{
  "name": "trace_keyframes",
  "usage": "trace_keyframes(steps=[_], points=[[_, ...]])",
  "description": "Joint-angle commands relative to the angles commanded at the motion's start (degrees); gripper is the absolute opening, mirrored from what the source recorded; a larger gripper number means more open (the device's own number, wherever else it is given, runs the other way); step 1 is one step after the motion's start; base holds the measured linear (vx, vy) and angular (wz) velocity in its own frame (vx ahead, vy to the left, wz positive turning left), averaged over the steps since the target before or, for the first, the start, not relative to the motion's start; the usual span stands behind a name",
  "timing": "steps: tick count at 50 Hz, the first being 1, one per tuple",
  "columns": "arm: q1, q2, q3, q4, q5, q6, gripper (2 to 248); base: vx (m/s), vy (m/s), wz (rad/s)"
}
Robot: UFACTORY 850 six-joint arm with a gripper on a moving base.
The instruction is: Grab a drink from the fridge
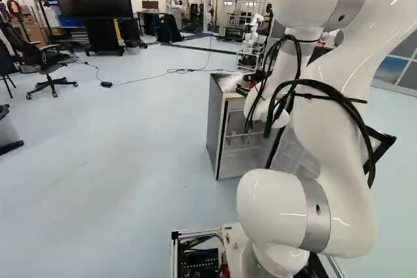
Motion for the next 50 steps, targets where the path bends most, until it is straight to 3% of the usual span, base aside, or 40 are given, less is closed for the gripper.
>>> trace_keyframes(steps=[3,4,20,50], points=[[0.0,0.1,0.0,0.0,0.0,0.0,227,0.0,0.0,0.0],[0.0,0.2,0.1,0.0,0.0,0.0,247,0.0,0.0,0.0],[-1.6,4.2,3.0,0.0,0.0,0.0,247,0.0,0.0,0.0],[-6.7,12.4,8.1,0.0,0.0,0.0,247,0.0,0.0,0.0]])
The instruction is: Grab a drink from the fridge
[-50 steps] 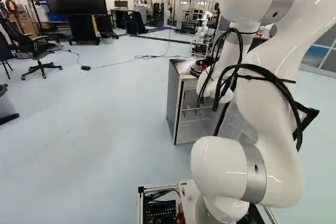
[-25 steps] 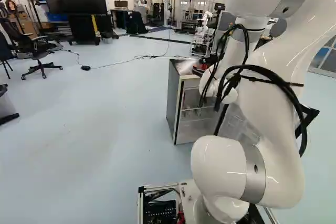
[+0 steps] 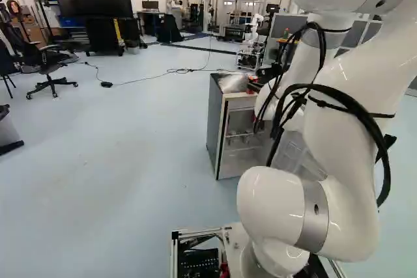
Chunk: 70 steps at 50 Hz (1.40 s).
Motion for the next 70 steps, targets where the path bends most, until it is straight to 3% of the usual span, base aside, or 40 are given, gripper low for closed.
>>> trace_keyframes(steps=[35,70], points=[[-6.4,2.5,-2.5,0.0,-2.3,0.0,247,0.0,0.0,0.0],[-12.4,3.4,-6.6,0.0,-16.9,0.0,247,0.0,0.0,0.0]])
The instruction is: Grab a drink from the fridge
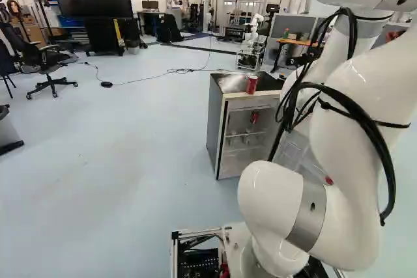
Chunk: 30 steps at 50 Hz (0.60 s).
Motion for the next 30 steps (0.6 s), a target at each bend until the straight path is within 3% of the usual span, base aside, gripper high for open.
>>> trace_keyframes(steps=[30], points=[[-4.7,0.0,-4.2,0.0,-13.6,0.0,247,0.0,0.0,0.0]])
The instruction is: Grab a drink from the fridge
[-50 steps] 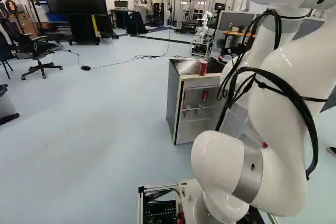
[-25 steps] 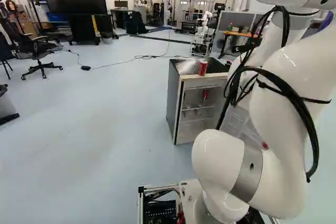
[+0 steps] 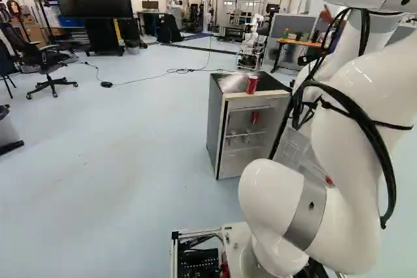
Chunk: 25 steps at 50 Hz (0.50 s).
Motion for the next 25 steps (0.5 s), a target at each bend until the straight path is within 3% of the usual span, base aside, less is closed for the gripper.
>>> trace_keyframes(steps=[25], points=[[-3.5,-0.8,-4.4,0.2,-10.2,0.0,247,0.0,0.0,0.0]])
